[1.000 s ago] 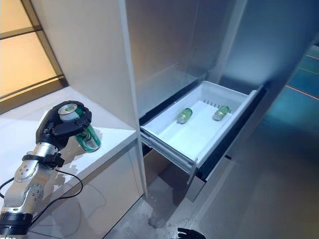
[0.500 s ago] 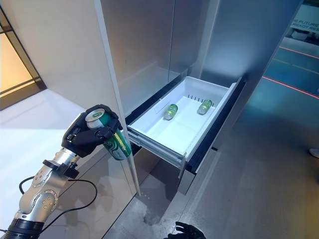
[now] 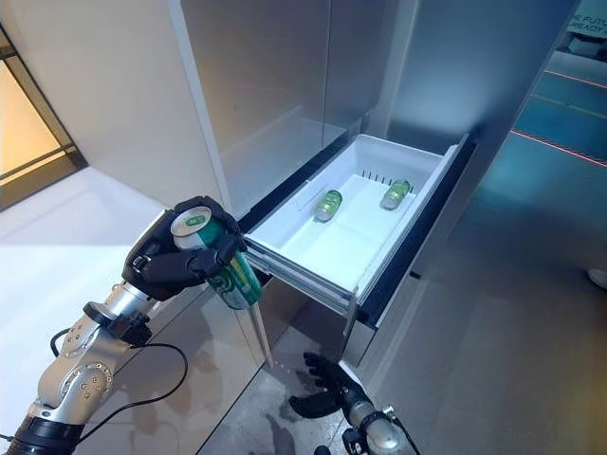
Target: Put drinks into fridge and close the fridge
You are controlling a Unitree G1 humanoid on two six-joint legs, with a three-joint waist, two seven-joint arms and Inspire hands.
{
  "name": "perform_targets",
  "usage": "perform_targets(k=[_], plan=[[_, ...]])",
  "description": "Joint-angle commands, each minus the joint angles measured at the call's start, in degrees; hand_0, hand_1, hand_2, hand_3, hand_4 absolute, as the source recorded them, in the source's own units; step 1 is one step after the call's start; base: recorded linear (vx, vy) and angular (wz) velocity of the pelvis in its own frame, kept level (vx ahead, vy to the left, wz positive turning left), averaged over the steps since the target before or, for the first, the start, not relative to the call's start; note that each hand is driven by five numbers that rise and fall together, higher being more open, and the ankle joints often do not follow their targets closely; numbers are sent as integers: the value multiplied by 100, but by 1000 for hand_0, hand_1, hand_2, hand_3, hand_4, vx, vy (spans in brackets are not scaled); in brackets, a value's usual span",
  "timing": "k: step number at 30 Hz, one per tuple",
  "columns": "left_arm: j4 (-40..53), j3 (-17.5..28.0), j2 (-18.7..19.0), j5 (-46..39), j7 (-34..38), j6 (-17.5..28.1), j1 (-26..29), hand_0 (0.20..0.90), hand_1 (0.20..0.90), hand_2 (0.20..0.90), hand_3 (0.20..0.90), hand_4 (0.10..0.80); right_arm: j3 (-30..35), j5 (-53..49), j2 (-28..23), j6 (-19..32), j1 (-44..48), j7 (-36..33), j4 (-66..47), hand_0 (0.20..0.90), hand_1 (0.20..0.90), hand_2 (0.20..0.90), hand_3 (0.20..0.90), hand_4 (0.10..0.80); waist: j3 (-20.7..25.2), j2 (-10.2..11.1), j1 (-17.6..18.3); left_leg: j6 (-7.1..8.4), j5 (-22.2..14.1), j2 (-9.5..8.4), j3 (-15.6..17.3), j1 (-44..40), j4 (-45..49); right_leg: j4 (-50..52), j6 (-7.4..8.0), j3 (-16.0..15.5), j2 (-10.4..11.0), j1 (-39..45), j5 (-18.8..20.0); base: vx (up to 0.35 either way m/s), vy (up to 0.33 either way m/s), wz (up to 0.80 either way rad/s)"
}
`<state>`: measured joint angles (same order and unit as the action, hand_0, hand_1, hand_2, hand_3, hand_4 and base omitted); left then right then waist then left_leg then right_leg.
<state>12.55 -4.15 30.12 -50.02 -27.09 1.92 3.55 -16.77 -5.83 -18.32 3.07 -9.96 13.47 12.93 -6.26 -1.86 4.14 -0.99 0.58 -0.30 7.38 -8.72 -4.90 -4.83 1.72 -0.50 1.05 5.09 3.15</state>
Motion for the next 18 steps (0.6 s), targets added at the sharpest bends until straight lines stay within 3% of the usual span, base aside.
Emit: perform_targets(k=[1,7,18], plan=[[707,132,-78,-523,-423,916,491,300,300,300,200,100,201,-776,-19,233,404,656,-1018,900,900,900,900,800,294,-46,85,-54,-416,-201,-269,-73,94,568,245,-89,-232,-10,-677,0,0,0],[576,-72,-211,-338,-738,854,147,300,300,300,200,100,477,-1816,-447,-124,749,1274,-2397,900,900,900,900,800,276,-37,59,-95,-431,-218,-296,-74,143,633,237,-90,-199,-19,-699,0,0,0],[451,-440,-209,-241,-1021,651,87,300,300,300,200,100,430,-2550,-701,-417,1100,1707,-2824,900,900,900,900,800,325,-12,-31,-91,-448,-228,-302,-42,207,635,219,-177,-179,-7,-683,-1,3,0]])
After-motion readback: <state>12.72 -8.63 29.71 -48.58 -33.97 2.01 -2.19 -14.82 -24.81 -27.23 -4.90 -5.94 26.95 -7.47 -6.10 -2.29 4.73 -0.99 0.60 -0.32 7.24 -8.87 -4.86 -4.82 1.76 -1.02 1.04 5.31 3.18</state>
